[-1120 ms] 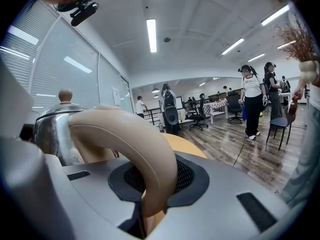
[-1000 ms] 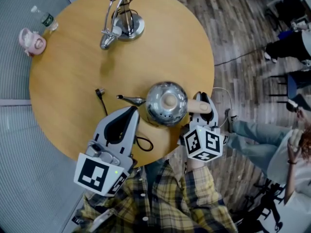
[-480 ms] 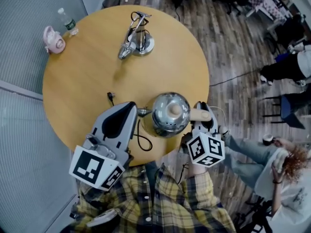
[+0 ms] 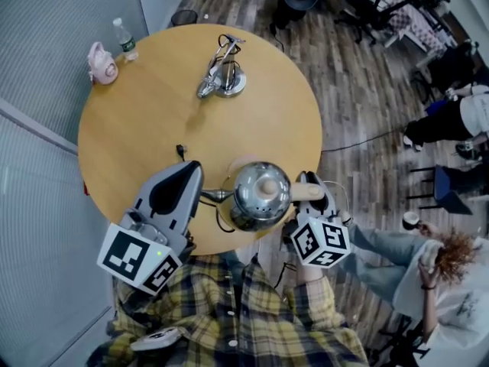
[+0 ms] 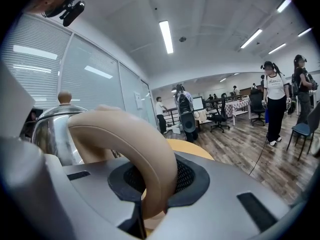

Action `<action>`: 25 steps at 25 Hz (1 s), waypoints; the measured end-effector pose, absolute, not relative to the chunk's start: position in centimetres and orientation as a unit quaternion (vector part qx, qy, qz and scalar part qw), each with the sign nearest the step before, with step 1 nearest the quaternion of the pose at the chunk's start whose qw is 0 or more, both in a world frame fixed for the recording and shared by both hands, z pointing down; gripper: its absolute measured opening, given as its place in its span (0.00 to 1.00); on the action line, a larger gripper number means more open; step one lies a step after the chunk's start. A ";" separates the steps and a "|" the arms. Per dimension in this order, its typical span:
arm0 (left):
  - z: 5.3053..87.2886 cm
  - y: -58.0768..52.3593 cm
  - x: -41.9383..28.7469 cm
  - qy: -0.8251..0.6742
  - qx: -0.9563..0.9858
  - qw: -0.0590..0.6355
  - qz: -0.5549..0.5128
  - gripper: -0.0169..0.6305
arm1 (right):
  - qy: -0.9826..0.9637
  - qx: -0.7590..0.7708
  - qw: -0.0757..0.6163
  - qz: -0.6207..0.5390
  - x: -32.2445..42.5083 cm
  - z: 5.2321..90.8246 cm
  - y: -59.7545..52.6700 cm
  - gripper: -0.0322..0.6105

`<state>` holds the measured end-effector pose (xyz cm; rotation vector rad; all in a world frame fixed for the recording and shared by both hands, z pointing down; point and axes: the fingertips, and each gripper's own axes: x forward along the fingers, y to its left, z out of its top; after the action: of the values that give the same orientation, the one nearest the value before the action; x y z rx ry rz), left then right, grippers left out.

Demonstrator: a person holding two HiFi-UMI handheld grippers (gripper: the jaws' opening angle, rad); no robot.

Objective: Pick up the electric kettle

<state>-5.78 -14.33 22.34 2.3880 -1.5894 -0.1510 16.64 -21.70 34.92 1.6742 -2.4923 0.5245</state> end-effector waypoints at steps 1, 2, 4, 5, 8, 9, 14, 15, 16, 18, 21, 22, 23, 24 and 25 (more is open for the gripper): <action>22.1 -13.8 -5.9 -0.551 0.822 0.133 -0.055 0.03 | -0.820 0.546 0.047 0.168 16.7 34.5 -21.4 0.17; 21.8 -13.3 -6.1 -0.555 0.820 0.132 -0.057 0.03 | -0.823 0.542 0.047 0.165 16.7 34.1 -21.1 0.17; 21.3 -12.6 -6.5 -0.562 0.815 0.129 -0.059 0.03 | -0.828 0.535 0.047 0.162 16.7 33.4 -20.5 0.17; 21.1 -12.4 -6.8 -0.565 0.813 0.127 -0.060 0.03 | -0.830 0.531 0.048 0.162 16.6 33.1 -20.3 0.17; 20.6 -11.9 -7.5 -0.573 0.808 0.122 -0.065 0.03 | -0.838 0.520 0.050 0.159 16.2 32.4 -19.6 0.17; 20.4 -11.8 -7.8 -0.575 0.807 0.120 -0.067 0.03 | -0.840 0.517 0.051 0.157 16.1 32.2 -19.4 0.17; 20.3 -11.1 -8.4 -0.583 0.801 0.116 -0.069 0.03 | -0.848 0.503 0.053 0.157 15.9 31.4 -18.3 0.17; 20.3 -11.0 -8.5 -0.584 0.801 0.116 -0.069 0.03 | -0.850 0.501 0.054 0.157 15.9 31.3 -18.1 0.17; 20.3 -10.9 -8.5 -0.585 0.800 0.116 -0.070 0.03 | -0.851 0.498 0.055 0.156 15.8 31.3 -18.0 0.17; 20.5 -10.7 -8.6 -0.586 0.799 0.116 -0.070 0.03 | -0.854 0.494 0.057 0.151 15.5 31.2 -17.9 0.17; 20.7 -10.4 -8.8 -0.587 0.798 0.117 -0.069 0.03 | -0.857 0.490 0.062 0.146 15.0 31.2 -17.5 0.17; 20.7 -10.3 -8.9 -0.587 0.798 0.117 -0.068 0.03 | -0.858 0.489 0.062 0.147 14.9 31.2 -17.3 0.17; 20.6 -10.1 -9.0 -0.588 0.798 0.116 -0.066 0.03 | -0.858 0.488 0.062 0.147 14.7 31.1 -17.1 0.17; 20.6 -10.1 -9.1 -0.588 0.798 0.115 -0.065 0.03 | -0.859 0.487 0.061 0.147 14.6 31.0 -17.0 0.17; 20.6 -10.1 -9.2 -0.588 0.799 0.113 -0.063 0.03 | -0.859 0.486 0.060 0.147 14.5 31.0 -17.0 0.17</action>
<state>-9.16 -10.09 20.62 2.3426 -1.7237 -0.1851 14.54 -17.01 31.01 1.4728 -2.6012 0.4458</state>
